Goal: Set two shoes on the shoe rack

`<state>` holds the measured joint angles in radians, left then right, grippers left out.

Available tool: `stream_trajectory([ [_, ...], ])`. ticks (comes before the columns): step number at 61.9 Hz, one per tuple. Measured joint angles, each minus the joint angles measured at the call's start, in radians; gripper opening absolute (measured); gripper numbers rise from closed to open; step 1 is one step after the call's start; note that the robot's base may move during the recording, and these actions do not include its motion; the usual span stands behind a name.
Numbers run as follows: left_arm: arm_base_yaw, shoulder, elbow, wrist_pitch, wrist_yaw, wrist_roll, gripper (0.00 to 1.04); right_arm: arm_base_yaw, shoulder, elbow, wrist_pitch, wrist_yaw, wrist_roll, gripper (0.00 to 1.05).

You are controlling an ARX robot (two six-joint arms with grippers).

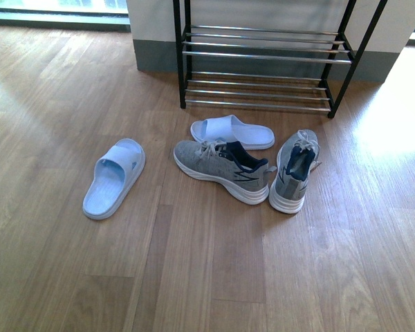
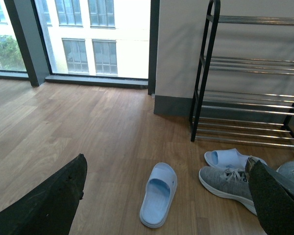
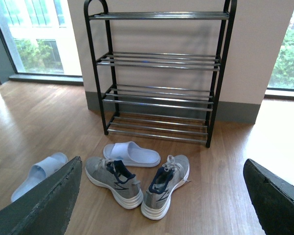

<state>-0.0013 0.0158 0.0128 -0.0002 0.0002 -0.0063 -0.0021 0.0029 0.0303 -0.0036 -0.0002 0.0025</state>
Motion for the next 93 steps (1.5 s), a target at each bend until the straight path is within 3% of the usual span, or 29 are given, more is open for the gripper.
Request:
stream_trajectory([
  [93, 0.000, 0.000, 0.000, 0.000, 0.000, 0.000, 0.95, 0.000, 0.000, 0.000, 0.000, 0.000, 0.000, 0.95],
])
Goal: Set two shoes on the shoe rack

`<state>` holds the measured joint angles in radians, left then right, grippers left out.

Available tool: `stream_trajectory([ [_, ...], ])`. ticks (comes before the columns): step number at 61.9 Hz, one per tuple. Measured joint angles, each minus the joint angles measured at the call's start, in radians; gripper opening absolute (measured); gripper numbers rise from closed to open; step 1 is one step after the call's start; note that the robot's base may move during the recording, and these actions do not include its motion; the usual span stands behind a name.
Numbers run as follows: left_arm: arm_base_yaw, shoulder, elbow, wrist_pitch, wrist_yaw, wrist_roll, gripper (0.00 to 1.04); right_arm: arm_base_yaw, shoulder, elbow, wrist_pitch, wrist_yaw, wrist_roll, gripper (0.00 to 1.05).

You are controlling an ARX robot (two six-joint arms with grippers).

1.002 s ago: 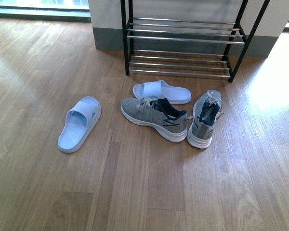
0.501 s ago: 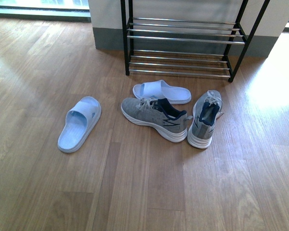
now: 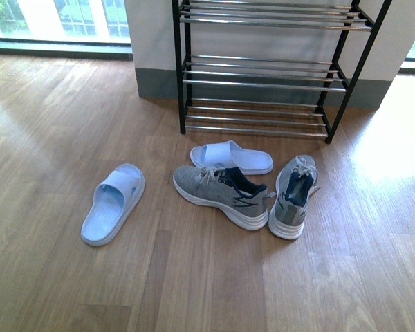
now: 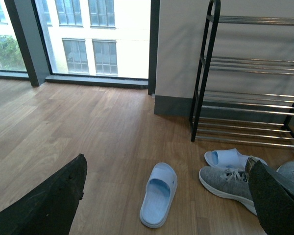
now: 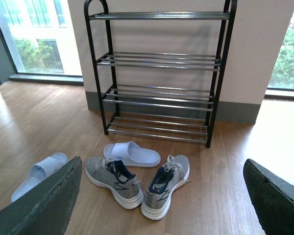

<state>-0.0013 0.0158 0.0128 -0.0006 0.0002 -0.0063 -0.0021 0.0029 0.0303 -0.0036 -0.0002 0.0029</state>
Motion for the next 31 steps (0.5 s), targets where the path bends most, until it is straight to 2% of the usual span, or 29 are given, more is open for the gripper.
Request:
stream_trajectory([
  [31, 0.000, 0.000, 0.000, 0.000, 0.000, 0.000, 0.95, 0.000, 0.000, 0.000, 0.000, 0.000, 0.000, 0.95],
])
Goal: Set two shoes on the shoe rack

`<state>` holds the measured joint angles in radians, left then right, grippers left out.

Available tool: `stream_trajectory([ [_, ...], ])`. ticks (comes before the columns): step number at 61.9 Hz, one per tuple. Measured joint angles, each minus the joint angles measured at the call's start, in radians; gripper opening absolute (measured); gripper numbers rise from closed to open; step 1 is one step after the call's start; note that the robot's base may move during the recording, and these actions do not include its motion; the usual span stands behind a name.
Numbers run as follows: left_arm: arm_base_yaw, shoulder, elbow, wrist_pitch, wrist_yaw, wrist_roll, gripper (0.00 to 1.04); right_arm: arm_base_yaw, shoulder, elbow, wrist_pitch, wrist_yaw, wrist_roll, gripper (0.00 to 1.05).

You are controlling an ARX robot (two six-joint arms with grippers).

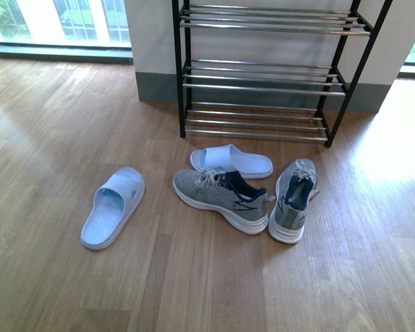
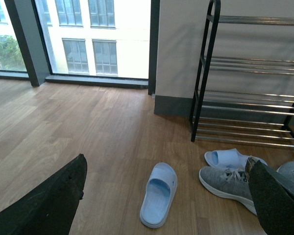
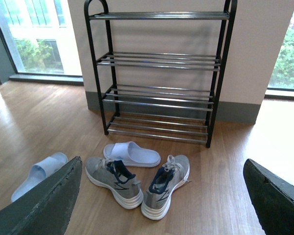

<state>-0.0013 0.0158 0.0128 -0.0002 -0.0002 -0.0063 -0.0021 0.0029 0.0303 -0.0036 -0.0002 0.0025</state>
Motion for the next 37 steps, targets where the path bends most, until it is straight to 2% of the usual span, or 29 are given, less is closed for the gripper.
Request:
stream_trajectory([
  [37, 0.000, 0.000, 0.000, 0.000, 0.000, 0.000, 0.95, 0.000, 0.000, 0.000, 0.000, 0.000, 0.000, 0.95],
])
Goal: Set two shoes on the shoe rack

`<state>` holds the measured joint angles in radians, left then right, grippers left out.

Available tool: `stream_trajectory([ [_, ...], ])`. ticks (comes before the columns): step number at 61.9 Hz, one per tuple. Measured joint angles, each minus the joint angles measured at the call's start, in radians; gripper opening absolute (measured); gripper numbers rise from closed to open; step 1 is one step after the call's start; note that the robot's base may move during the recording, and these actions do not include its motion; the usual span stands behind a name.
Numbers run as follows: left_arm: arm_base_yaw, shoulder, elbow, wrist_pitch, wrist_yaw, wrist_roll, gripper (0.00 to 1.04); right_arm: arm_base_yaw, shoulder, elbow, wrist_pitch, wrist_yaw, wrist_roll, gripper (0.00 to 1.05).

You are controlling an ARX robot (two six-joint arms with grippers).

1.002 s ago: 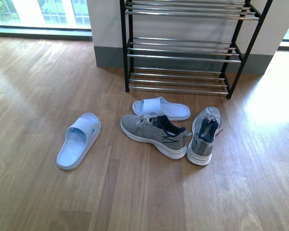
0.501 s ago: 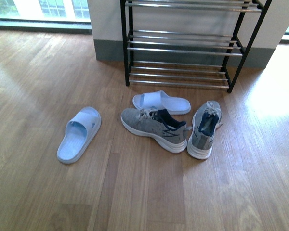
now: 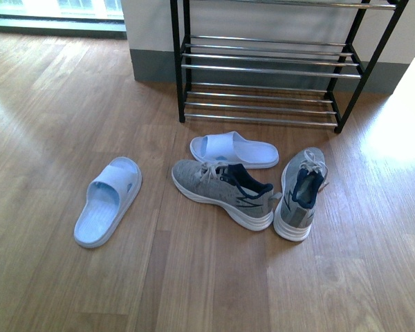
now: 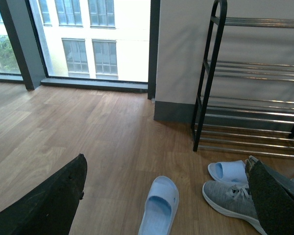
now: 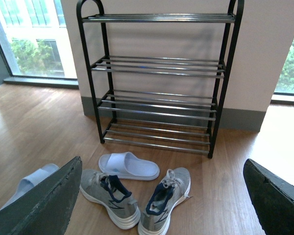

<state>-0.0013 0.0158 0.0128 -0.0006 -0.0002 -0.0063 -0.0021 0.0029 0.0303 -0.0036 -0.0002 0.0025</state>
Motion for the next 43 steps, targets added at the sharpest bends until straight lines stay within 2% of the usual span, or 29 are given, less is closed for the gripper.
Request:
stream_trajectory([
  [43, 0.000, 0.000, 0.000, 0.000, 0.000, 0.000, 0.95, 0.000, 0.000, 0.000, 0.000, 0.000, 0.000, 0.95],
])
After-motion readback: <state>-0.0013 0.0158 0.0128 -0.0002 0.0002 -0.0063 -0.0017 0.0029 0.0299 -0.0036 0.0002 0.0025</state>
